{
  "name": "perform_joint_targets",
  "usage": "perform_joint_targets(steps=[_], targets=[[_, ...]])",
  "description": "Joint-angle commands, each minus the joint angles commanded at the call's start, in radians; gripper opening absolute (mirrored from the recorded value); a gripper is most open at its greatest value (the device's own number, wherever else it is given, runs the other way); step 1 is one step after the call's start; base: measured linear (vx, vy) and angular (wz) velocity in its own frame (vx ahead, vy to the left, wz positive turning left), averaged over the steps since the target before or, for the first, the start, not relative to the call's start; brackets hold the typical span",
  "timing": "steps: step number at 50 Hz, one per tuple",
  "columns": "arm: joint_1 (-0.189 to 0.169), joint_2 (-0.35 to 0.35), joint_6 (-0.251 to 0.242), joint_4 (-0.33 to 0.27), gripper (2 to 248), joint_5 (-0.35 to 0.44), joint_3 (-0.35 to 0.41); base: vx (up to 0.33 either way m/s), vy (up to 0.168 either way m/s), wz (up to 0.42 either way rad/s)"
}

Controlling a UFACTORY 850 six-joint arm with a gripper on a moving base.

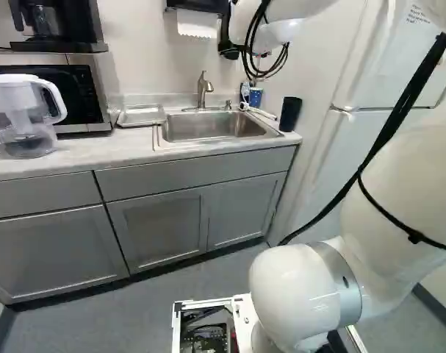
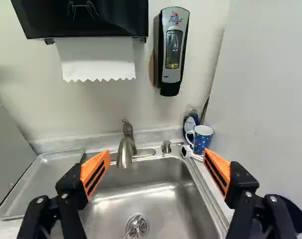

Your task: Rinse the cup and place it in the tray

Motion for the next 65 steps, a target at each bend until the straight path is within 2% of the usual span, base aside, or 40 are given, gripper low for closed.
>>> perform_joint_targets(steps=[65], targets=[[0.0, 0.0, 0.0, 0.0, 247, 0.0, 0.0, 0.053, 0.027, -0.008]])
